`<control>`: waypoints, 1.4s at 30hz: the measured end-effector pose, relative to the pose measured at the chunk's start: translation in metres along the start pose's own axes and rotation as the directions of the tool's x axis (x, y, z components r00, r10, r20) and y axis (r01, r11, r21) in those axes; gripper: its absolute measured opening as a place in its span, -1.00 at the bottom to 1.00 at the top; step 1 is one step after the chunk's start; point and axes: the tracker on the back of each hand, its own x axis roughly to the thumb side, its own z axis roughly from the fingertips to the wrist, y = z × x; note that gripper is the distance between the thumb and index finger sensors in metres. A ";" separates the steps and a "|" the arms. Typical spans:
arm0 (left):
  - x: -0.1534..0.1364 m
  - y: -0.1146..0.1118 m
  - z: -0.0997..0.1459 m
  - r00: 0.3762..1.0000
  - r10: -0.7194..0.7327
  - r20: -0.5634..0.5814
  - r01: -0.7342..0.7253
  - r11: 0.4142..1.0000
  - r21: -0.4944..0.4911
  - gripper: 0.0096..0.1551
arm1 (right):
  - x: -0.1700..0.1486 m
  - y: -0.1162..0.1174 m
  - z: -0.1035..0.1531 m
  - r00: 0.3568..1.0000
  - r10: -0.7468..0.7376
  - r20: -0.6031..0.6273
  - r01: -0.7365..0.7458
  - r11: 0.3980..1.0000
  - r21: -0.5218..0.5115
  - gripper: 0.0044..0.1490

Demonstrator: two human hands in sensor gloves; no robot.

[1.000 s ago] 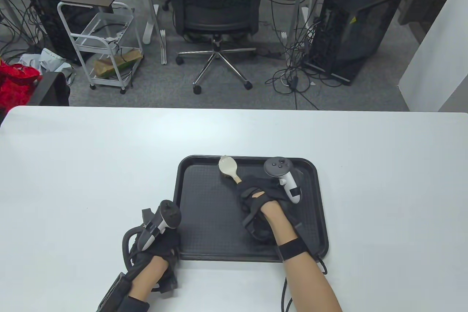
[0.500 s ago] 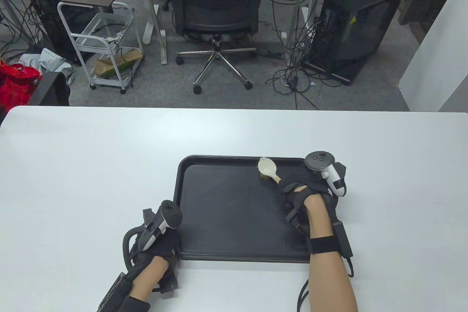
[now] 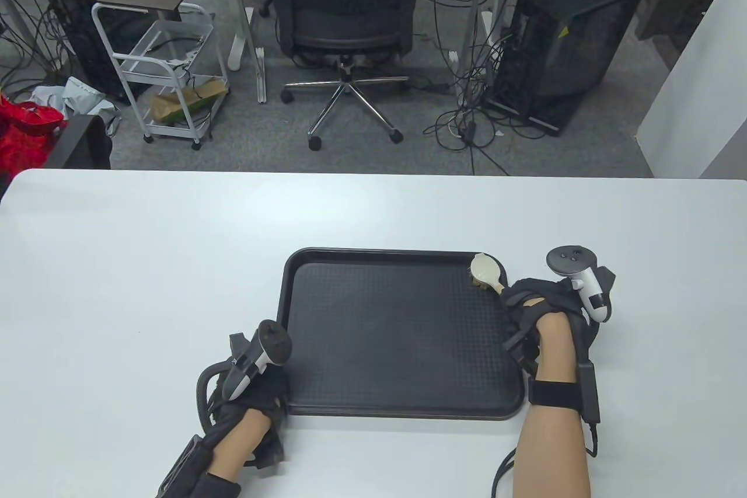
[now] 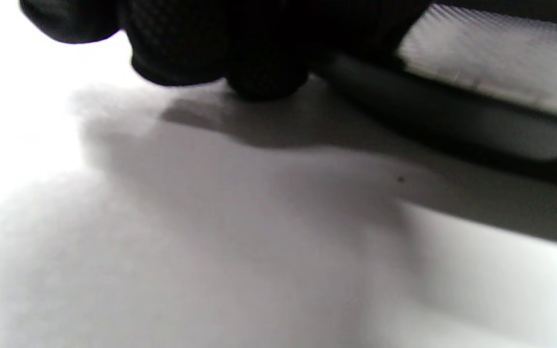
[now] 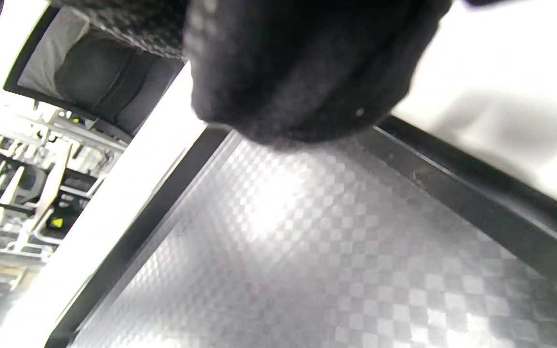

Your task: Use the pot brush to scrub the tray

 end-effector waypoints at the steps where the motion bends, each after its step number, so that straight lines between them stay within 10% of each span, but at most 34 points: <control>1: 0.000 0.000 0.000 1.000 0.000 0.000 0.000 1.000 0.001 -0.23 | 0.004 0.001 0.002 1.000 0.002 0.019 -0.002 1.000 0.009 -0.27; 12: 0.000 -0.001 0.000 1.000 0.003 0.003 -0.003 1.000 0.000 -0.23 | 0.078 0.069 0.021 0.943 -0.062 0.328 0.001 0.983 0.184 -0.27; 26: 0.000 -0.001 0.000 1.000 0.004 0.006 -0.004 1.000 -0.001 -0.23 | 0.124 0.200 0.024 0.916 -0.113 0.385 -0.004 0.957 0.290 -0.28; 42: 0.000 -0.001 0.000 1.000 -0.001 0.006 0.001 1.000 0.002 -0.23 | 0.127 0.214 0.024 0.930 0.005 0.368 -0.105 0.962 0.252 -0.28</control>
